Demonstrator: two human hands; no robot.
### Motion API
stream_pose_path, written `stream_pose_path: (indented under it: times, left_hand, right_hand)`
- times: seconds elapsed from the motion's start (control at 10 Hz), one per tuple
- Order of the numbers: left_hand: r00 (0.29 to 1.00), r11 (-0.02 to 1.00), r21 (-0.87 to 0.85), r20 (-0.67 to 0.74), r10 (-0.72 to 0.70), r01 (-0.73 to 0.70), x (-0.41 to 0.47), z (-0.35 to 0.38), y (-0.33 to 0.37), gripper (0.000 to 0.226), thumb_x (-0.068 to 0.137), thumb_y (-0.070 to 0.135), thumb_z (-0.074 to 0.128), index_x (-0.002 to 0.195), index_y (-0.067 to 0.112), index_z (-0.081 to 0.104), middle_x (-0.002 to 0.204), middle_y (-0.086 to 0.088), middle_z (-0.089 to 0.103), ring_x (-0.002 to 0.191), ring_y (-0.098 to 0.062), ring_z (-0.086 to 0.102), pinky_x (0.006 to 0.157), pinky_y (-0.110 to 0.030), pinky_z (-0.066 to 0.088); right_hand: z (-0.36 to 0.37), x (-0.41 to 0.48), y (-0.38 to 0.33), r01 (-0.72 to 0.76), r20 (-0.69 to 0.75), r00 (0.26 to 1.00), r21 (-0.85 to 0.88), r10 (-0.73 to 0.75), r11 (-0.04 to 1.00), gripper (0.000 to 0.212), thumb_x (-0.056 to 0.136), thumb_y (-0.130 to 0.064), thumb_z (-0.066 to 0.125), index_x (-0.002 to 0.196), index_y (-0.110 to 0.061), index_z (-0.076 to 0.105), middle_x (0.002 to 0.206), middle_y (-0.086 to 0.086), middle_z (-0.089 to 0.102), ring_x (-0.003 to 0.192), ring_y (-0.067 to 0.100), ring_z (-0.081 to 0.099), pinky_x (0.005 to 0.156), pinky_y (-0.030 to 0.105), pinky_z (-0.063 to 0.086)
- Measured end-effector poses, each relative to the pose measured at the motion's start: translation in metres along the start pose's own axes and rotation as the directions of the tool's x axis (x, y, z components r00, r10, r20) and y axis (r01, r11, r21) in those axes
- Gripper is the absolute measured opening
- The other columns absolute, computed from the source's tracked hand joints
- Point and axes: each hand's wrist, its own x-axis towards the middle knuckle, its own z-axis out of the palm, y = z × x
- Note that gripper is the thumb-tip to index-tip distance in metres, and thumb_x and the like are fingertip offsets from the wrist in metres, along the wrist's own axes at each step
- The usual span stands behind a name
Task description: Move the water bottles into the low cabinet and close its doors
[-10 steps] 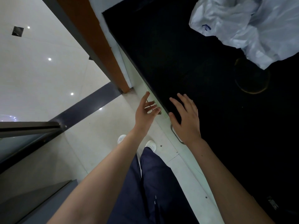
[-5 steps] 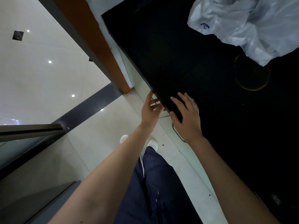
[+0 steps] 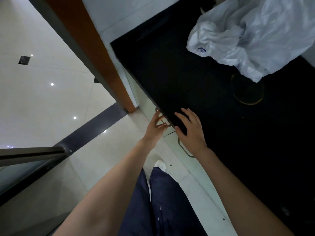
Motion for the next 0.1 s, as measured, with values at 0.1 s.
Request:
stream_pose_path:
  times: [0.1]
  left_hand:
    - [0.990, 0.992, 0.126, -0.139, 0.035, -0.018, -0.0053, -0.0013, 0.0077, 0.045, 0.091, -0.004, 0.056, 0.128, 0.021, 0.055, 0.117, -0.002, 0.066, 0.112, -0.023, 0.062, 0.088, -0.028, 0.055]
  right_hand:
    - [-0.0118, -0.0010, -0.0059, -0.053, -0.028, 0.998, 0.118, 0.057, 0.992, 0.043, 0.097, -0.023, 0.057, 0.140, -0.023, 0.052, 0.152, -0.005, 0.037, 0.144, 0.010, 0.024, 0.117, 0.031, 0.026]
